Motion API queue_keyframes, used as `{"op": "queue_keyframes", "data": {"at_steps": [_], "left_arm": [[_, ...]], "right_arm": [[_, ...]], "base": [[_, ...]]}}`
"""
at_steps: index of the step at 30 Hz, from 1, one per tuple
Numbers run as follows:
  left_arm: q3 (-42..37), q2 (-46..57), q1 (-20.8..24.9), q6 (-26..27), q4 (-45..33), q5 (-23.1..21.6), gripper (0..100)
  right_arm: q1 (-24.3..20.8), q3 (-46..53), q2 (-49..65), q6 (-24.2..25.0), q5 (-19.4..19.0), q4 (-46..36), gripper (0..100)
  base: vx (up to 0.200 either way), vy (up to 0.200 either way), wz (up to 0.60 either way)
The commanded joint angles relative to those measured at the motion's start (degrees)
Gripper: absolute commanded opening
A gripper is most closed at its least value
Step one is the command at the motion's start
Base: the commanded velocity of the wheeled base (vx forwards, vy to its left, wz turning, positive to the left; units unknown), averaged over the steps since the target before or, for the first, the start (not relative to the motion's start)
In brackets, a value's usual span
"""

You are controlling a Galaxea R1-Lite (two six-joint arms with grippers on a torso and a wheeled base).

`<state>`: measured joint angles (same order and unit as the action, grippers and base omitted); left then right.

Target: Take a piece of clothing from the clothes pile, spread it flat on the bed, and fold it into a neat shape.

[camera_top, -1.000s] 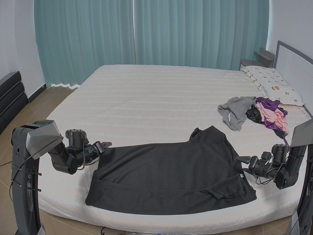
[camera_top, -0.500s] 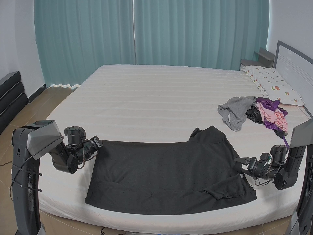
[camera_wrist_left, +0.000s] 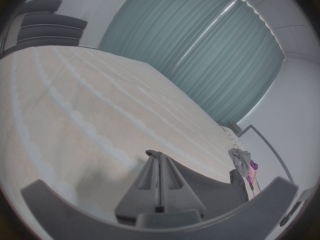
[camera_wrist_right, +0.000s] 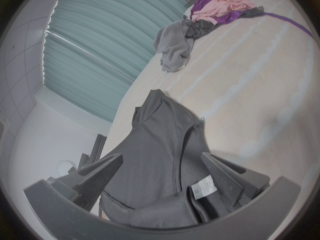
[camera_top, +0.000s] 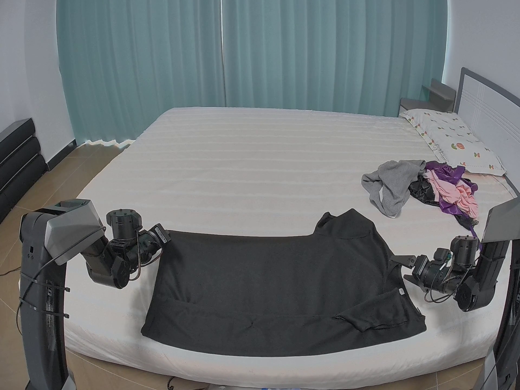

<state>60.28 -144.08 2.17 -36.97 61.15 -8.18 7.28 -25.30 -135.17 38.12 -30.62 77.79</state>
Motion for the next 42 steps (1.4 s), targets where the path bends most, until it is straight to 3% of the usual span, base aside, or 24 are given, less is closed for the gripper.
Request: {"op": "queue_keyframes", "data": {"at_steps": [1, 2, 3, 6, 7, 10, 13, 17, 20, 25, 31, 42], "left_arm": [[-0.3, 0.6, 0.0, -0.6, -0.2, -0.1, 0], [-0.3, 0.6, 0.0, -0.6, -0.2, -0.1, 0], [-0.4, 1.1, 0.4, -2.2, -0.4, 0.1, 0], [-0.7, 1.3, 0.4, -2.7, -0.5, -0.1, 0], [-1.2, 1.3, 0.3, -2.8, -0.5, -0.1, 0], [-2.7, 2.0, 0.4, -3.5, -0.7, -0.1, 0], [-3.6, 2.6, 0.4, -3.5, -0.6, -0.1, 0], [-5.3, 2.7, 0.2, -3.8, -0.5, -0.2, 0], [-5.4, 2.6, 0.3, -3.9, -0.3, -0.2, 0], [-5.4, 2.4, 0.3, -4.5, -0.2, -0.2, 0], [-5.0, 2.6, 0.3, -5.9, -0.1, -0.2, 0], [-4.6, 2.2, 0.3, -5.9, -0.1, -0.3, 0]], "right_arm": [[-0.1, -1.9, 2.9, -0.1, 1.2, -0.8, 100], [-0.1, -1.9, 2.9, -0.1, 1.2, -0.8, 100], [-1.8, -5.5, 3.2, -0.2, 4.3, -3.2, 100], [-2.6, -10.2, 3.9, -0.3, 5.9, -7.4, 100], [-3.6, -15.1, 4.5, -0.4, 6.5, -13.6, 100], [-5.9, -23.6, 3.2, -0.7, 10.2, -22.4, 100], [-8.4, -28.3, 0.1, -1.0, 12.9, -24.2, 100], [-11.0, -34.8, -3.5, -3.1, 13.2, -29.7, 100], [-11.2, -41.2, -5.8, -5.0, 14.4, -36.8, 100], [-10.9, -51.3, -11.2, -6.4, 19.5, -40.3, 100], [-8.7, -55.8, -11.8, -8.5, 20.0, -43.2, 100], [-8.6, -58.3, -15.1, -8.5, 19.0, -44.4, 100]], "base": [[0.0, 0.0, 0.0], [0.0, 0.0, 0.0], [0.0, 0.0, 0.0], [0.0, 0.0, 0.0], [0.0, 0.0, 0.0], [0.0, 0.0, 0.0], [0.0, 0.0, 0.0], [0.0, 0.0, 0.0], [0.0, 0.0, 0.0], [0.0, 0.0, 0.0], [0.0, 0.0, 0.0], [0.0, 0.0, 0.0]]}}
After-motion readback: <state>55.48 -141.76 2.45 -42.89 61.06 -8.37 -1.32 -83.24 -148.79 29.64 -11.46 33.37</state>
